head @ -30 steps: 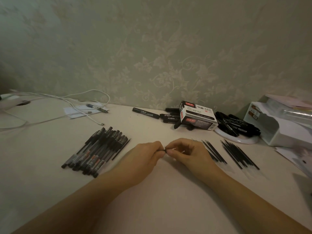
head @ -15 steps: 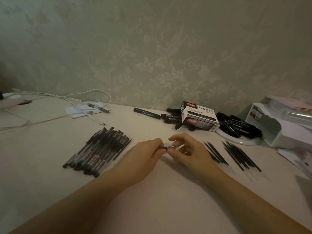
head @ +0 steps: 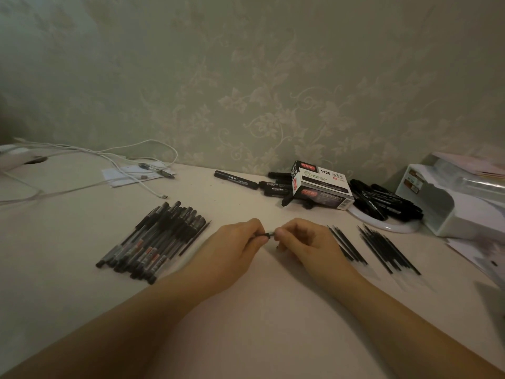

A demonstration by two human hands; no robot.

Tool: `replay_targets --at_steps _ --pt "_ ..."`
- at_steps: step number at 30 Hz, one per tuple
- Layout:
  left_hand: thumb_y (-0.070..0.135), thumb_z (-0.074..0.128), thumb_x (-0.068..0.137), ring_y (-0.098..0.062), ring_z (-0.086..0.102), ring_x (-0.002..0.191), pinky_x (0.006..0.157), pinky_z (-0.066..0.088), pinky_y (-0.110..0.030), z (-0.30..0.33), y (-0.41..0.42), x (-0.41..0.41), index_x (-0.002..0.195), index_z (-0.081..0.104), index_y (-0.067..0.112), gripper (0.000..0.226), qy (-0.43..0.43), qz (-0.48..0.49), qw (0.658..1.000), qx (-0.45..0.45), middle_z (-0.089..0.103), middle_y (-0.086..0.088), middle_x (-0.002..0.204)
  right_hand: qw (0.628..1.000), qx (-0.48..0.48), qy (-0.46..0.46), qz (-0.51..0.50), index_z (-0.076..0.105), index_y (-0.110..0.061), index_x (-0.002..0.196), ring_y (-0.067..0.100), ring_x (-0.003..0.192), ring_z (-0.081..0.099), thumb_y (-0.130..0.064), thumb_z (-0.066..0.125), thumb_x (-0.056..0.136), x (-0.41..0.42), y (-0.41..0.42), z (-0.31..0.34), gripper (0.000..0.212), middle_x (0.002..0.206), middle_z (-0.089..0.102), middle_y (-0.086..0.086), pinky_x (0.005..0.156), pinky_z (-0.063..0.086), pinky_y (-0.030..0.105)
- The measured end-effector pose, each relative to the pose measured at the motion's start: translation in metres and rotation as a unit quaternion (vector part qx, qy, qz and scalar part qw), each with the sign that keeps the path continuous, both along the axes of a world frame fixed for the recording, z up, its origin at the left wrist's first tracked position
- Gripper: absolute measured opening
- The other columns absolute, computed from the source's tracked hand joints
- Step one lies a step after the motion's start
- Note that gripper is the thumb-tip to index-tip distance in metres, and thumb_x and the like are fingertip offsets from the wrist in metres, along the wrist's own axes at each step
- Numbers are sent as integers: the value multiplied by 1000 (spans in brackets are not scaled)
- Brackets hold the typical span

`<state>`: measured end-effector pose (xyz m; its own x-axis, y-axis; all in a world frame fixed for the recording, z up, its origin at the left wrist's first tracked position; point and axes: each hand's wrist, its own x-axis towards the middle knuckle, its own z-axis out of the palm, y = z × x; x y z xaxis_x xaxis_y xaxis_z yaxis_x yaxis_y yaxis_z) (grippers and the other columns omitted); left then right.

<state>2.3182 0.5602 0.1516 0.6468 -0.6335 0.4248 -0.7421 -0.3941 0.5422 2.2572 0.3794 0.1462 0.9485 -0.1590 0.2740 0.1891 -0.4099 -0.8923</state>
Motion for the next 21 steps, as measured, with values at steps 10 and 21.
replay_targets --at_steps 10,21 --pt "29 49 98 -2 47 58 54 28 -21 0 2 -1 94 58 19 15 -16 2 1000 -7 47 11 60 999 40 1 27 74 -30 96 7 72 66 -32 72 86 -2 3 5 11 85 73 -6 61 47 12" --pt "31 49 98 -7 46 56 53 32 -21 -3 3 6 90 56 21 15 -11 31 999 -15 48 9 59 991 106 -25 -82 71 -31 83 3 58 55 -26 71 89 4 -2 2 8 78 70 -4 52 44 14"
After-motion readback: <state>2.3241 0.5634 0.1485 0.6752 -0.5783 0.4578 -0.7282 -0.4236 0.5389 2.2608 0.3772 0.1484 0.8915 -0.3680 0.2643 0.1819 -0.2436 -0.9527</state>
